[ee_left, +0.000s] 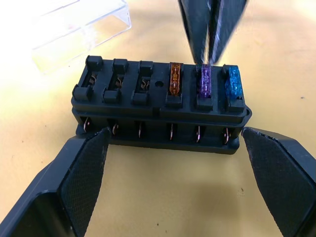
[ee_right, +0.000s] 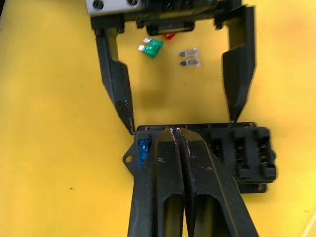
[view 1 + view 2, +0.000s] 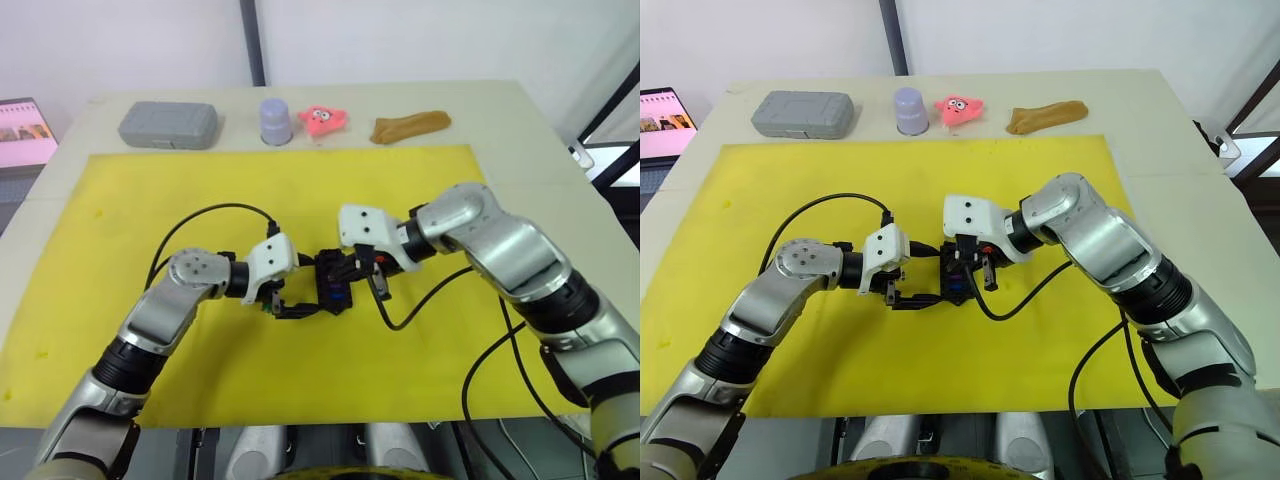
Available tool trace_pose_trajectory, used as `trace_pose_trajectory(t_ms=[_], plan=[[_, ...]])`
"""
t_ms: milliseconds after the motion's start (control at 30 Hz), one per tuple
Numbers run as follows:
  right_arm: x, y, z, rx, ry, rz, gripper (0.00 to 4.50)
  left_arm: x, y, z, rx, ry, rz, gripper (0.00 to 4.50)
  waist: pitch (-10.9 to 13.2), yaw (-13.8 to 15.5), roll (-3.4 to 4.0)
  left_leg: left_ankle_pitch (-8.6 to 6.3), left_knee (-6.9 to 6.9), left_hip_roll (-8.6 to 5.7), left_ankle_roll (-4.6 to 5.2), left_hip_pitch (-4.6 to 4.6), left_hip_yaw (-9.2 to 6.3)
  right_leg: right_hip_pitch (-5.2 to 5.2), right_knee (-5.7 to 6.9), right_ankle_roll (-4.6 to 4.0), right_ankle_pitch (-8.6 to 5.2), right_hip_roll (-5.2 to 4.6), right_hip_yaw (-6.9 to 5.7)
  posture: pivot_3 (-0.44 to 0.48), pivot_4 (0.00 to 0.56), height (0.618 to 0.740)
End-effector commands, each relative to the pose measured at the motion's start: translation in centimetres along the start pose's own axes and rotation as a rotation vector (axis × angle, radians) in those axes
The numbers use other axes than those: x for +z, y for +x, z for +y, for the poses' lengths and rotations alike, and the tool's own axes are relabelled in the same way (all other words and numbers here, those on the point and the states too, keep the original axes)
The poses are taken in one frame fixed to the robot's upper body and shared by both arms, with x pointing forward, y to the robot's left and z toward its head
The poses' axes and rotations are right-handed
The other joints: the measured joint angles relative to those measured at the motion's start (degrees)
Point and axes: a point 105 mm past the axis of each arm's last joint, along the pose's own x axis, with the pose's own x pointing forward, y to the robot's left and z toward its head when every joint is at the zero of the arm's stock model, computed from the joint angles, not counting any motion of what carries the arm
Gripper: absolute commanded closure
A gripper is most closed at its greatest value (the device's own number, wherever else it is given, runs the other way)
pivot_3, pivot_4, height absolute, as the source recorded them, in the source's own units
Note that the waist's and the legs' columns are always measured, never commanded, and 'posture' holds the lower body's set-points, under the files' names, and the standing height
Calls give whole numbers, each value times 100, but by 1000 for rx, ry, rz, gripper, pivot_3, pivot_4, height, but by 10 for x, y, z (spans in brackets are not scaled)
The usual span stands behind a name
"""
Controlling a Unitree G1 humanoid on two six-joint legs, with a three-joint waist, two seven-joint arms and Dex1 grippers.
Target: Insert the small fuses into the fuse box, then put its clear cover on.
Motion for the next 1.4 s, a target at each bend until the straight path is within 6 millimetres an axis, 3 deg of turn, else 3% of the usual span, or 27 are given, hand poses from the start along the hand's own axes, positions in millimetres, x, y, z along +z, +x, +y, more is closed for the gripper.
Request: trace_pose_trajectory(t_ms=[33,433,967,1167,1267,1400], plan=[[2,-4,-3,-28,-27,-9,4421,9,-2,3,10,39,-16,0,0,1,0,0,0,0,0,0,0,0,0,0,0,0,0,0,150,731],[-1,-2,-12,-66,-25,-2,4421,8,-3,3,8,37,-12,0,0,1,0,1,0,0,-2,0,0,0,0,0,0,0,0,0,150,731],[-31,13,-7,-28,-23,93,4421,9,-4,3,16,38,-13,0,-2,0,-2,1,0,0,-1,5,0,5,0,0,0,1,0,0,150,731],[-6,-1,-17,-68,-38,19,4421,10,-7,4,21,36,-14,0,-2,0,-2,1,0,0,-2,5,0,5,0,0,0,1,0,0,150,731],[18,-17,-21,-87,-15,-72,4421,14,-13,7,29,25,-25,0,-1,0,-1,1,0,0,-2,4,-1,4,0,0,0,1,0,0,150,731],[26,-37,-26,-122,-10,-121,4421,22,-27,9,35,0,-48,0,0,-1,-1,2,-1,0,-3,-2,-2,-3,0,0,0,1,0,0,150,731]])
